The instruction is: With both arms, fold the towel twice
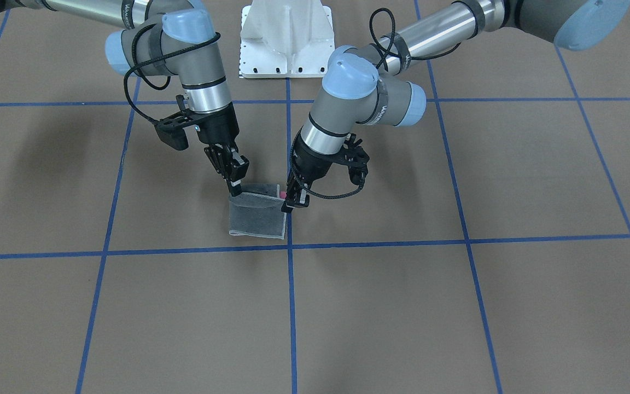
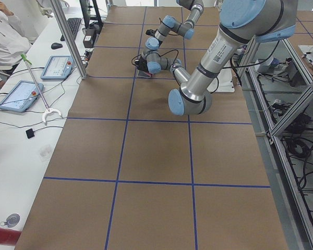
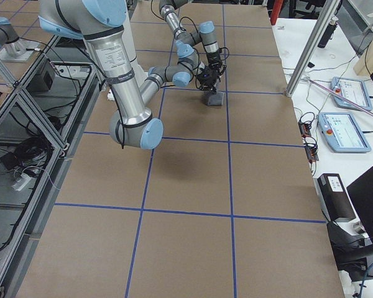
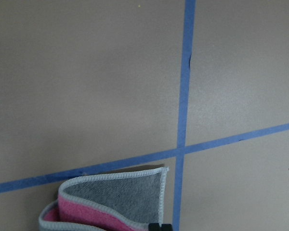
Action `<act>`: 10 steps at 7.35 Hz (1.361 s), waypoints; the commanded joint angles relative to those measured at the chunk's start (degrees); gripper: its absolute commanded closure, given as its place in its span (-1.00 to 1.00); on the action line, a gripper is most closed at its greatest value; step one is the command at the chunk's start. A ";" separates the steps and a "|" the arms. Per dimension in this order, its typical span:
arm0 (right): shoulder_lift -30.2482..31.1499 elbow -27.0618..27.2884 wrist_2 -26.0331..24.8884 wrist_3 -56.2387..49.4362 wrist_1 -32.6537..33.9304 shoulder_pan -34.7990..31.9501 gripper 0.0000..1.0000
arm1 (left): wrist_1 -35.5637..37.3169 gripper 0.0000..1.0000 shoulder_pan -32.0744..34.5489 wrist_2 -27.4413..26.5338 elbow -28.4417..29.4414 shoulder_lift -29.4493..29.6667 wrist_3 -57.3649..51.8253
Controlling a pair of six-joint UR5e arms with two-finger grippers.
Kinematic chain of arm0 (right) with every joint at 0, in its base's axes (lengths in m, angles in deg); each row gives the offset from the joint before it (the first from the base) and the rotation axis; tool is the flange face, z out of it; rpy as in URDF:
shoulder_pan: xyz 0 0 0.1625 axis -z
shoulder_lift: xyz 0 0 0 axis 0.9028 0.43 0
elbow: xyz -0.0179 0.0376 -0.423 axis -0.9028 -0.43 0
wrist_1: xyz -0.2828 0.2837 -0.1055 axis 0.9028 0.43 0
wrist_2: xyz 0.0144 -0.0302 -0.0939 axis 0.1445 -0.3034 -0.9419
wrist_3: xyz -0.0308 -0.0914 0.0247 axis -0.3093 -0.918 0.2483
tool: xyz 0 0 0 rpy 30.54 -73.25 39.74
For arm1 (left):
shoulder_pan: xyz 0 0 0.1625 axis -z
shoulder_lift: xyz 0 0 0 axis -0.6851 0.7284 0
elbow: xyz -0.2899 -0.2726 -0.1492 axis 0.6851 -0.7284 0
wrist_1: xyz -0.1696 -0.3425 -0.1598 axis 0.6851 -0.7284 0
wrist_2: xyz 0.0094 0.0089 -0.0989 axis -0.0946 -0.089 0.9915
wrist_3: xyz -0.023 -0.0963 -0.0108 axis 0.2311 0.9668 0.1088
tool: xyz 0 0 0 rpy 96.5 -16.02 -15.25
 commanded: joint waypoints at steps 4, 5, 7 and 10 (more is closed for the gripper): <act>-3.63 -5.58 0.35 -0.24 -0.10 -1.72 1.00 | -0.19 1.00 0.11 -0.13 5.10 2.73 -1.84; -3.72 -5.75 0.35 -0.15 -0.10 -2.24 0.00 | -0.28 -0.04 0.11 -0.13 5.10 2.73 -1.84; -3.90 -6.37 0.44 -2.16 -0.02 -3.47 -0.98 | -0.37 -0.99 0.11 -0.13 5.10 2.73 -2.98; -3.81 -6.28 5.70 -8.27 -0.02 -5.93 -0.98 | -0.37 -1.00 0.99 0.57 3.53 2.73 -8.74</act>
